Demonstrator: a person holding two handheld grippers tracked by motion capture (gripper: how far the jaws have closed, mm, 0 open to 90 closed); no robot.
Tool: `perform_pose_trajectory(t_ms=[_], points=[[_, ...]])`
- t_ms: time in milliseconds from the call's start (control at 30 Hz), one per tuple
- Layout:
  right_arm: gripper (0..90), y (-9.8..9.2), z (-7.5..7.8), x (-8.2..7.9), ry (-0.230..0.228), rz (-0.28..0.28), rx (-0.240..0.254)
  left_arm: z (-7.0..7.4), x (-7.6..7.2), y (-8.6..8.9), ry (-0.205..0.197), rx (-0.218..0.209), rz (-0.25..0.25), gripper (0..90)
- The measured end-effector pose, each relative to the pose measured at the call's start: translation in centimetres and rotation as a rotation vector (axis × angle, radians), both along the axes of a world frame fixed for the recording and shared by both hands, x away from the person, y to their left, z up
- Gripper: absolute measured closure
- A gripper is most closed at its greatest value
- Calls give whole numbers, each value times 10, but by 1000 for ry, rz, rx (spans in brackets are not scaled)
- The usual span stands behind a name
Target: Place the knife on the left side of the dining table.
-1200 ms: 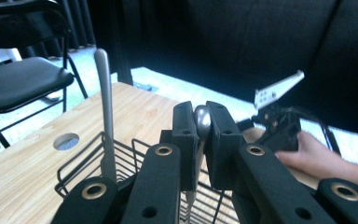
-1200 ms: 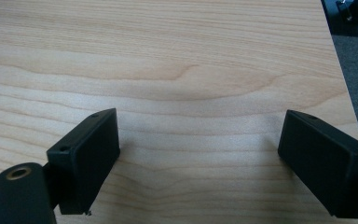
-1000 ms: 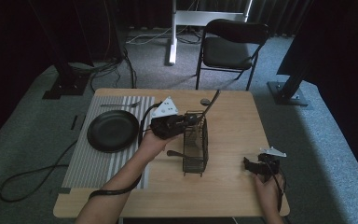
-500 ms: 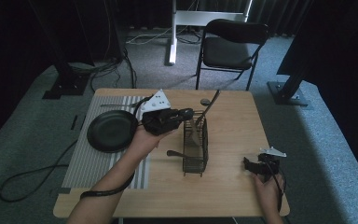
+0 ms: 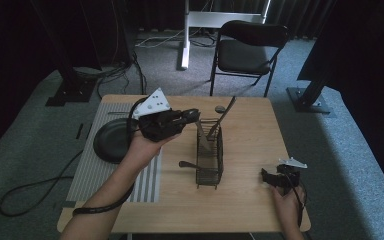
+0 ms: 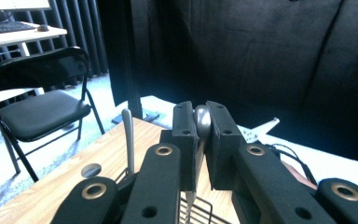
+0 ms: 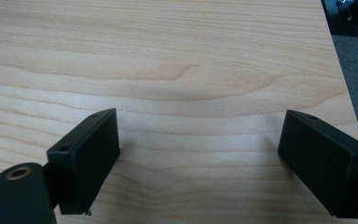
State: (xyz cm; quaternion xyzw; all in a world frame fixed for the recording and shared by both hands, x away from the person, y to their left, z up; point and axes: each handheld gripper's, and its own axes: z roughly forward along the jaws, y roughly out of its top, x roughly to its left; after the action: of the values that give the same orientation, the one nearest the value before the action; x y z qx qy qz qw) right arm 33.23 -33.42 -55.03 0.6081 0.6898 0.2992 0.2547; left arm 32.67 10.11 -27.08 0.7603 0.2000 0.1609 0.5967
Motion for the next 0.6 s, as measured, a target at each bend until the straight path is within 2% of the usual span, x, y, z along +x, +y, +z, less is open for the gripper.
perform_pose_trajectory(t_ms=[167, 267, 333, 367, 600], points=[[117, 0, 0, 0, 0, 1, -1, 2, -2, 13, -2, -1, 29, 839], [117, 0, 0, 0, 0, 1, -1, 1, -3, 27, 5, -4, 64, 839], [117, 0, 0, 0, 1, 0, 0, 1, -3, 27, 5, -4, 64, 839], [117, 0, 0, 0, 1, 0, 0, 0, -3, 34, 6, -5, 88, 839], [117, 0, 0, 0, 1, 0, 1, -6, -5, 58, 21, -9, 152, 839]])
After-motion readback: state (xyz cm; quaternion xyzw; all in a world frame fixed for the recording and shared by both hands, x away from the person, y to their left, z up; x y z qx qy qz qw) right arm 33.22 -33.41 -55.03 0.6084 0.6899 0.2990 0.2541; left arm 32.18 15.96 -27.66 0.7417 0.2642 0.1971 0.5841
